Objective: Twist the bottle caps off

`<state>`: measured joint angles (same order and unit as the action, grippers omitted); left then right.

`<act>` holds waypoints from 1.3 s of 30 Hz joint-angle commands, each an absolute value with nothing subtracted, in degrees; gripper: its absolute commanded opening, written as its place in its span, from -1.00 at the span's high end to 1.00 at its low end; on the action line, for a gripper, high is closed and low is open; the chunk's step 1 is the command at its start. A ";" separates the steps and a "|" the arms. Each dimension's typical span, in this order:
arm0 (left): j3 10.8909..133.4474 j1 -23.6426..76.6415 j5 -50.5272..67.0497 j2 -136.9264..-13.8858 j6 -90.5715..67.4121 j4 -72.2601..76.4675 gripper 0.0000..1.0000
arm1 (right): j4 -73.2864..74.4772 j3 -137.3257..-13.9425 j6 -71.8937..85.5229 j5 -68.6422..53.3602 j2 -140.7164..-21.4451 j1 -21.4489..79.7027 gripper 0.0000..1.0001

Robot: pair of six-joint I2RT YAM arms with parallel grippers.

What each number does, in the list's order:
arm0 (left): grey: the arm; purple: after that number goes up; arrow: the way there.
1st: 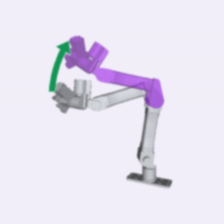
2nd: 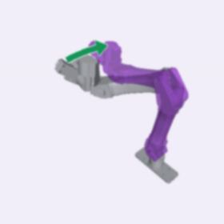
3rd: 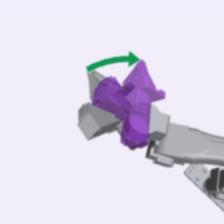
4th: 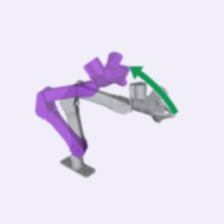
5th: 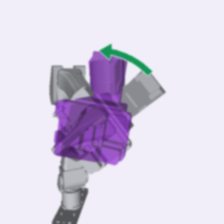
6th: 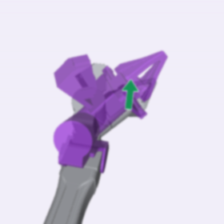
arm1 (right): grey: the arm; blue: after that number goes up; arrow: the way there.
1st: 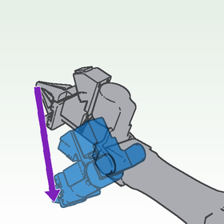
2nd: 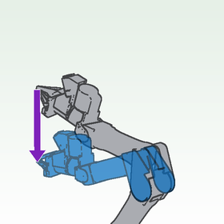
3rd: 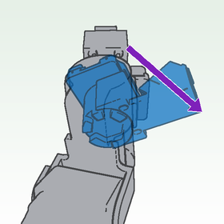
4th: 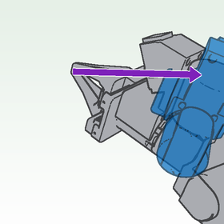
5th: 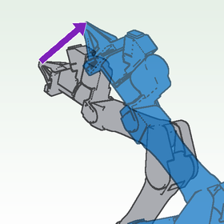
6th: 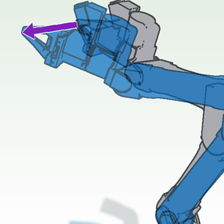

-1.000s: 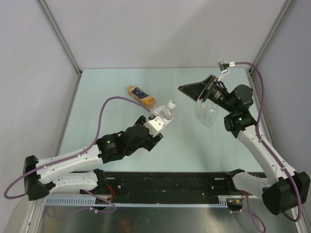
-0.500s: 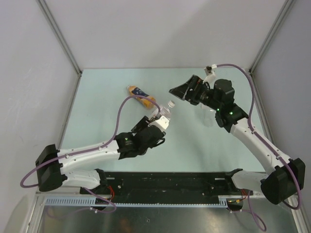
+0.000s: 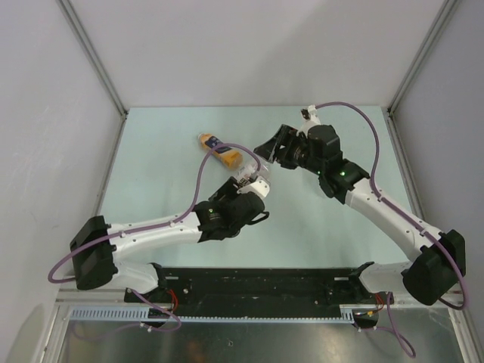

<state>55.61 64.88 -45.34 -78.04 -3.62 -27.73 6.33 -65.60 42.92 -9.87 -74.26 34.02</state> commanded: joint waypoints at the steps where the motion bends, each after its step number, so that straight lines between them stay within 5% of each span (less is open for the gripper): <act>1: 58.55 64.63 -47.34 -78.62 -4.83 -27.47 1.00 | 6.81 -68.42 42.45 -6.88 -74.12 34.93 -0.38; 20: 57.74 63.65 -46.94 -78.31 -5.03 -28.64 1.00 | 5.93 -65.84 44.03 -1.48 -69.79 35.67 -0.05; 26: 57.61 63.64 -46.76 -78.52 -5.16 -28.75 1.00 | 5.47 -65.42 44.38 -2.37 -70.20 35.55 0.22; 35: 57.18 63.46 -46.10 -78.05 -5.36 -28.98 1.00 | 4.44 -64.87 43.93 -3.34 -70.53 35.59 0.93; 39: 57.11 62.86 -43.72 -77.57 -5.05 -28.88 1.00 | 3.44 -64.14 42.52 -3.82 -69.56 35.49 1.00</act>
